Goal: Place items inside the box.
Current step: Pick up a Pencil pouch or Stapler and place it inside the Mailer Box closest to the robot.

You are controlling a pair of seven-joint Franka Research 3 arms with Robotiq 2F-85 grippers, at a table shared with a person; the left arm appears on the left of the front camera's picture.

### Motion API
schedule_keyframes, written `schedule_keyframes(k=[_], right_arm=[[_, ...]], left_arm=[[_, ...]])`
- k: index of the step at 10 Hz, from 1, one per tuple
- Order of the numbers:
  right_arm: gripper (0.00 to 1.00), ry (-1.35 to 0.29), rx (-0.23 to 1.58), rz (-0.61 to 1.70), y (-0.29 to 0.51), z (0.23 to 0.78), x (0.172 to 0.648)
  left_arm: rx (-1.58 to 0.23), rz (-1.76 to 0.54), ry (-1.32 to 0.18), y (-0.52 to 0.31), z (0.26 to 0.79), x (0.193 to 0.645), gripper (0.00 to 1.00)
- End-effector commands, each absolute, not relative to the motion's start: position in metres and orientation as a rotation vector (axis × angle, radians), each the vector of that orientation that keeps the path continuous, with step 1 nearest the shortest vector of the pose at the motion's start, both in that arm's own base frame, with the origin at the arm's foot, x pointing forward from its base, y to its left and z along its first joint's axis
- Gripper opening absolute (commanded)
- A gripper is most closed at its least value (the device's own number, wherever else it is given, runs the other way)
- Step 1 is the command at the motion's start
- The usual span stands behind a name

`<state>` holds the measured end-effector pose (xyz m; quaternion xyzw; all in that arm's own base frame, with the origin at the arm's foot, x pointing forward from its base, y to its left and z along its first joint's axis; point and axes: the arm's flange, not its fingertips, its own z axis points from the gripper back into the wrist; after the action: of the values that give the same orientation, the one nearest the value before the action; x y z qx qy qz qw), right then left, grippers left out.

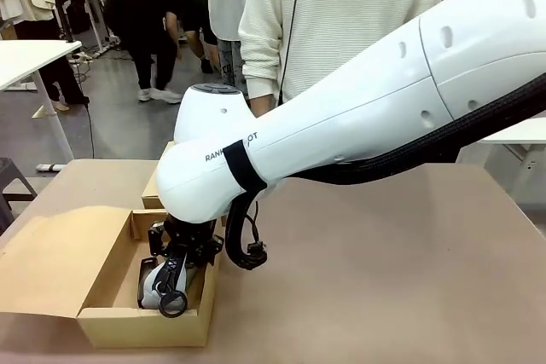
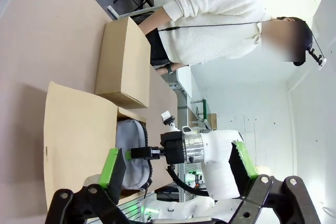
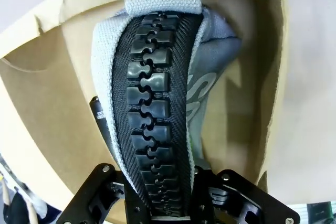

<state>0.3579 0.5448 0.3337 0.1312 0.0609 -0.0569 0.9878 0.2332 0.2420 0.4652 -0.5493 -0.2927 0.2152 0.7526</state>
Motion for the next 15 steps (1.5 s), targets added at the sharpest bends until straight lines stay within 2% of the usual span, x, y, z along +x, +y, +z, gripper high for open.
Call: schedule_keyframes(k=[1, 2, 3, 4, 5, 6, 12, 15], right_arm=[[0.07, 0.106, 0.240, -0.131, 0.553, 0.335, 0.362], [0.07, 0.113, 0.238, -0.125, 0.553, 0.335, 0.362], [0.26, 0.116, 0.231, -0.115, 0.553, 0.335, 0.361], [0.67, 0.121, 0.236, -0.108, 0.552, 0.336, 0.360], [0.86, 0.122, 0.243, -0.102, 0.552, 0.336, 0.360], [1.00, 0.124, 0.247, -0.101, 0.553, 0.336, 0.360], [1.00, 0.181, 0.325, -0.017, 0.542, 0.347, 0.353], [1.00, 0.127, 0.385, 0.068, 0.514, 0.395, 0.341]], left_arm=[[-1.218, 0.457, -0.662, 0.241, 0.466, 0.234, 1.00], [-1.218, 0.457, -0.662, 0.241, 0.466, 0.234, 1.00], [-1.218, 0.457, -0.662, 0.241, 0.466, 0.234, 1.00], [-1.218, 0.457, -0.662, 0.241, 0.466, 0.234, 1.00], [-1.218, 0.457, -0.662, 0.241, 0.466, 0.234, 1.00], [-1.218, 0.457, -0.662, 0.241, 0.466, 0.234, 1.00], [-1.218, 0.457, -0.662, 0.241, 0.466, 0.234, 1.00], [-1.218, 0.457, -0.662, 0.241, 0.466, 0.234, 1.00]])
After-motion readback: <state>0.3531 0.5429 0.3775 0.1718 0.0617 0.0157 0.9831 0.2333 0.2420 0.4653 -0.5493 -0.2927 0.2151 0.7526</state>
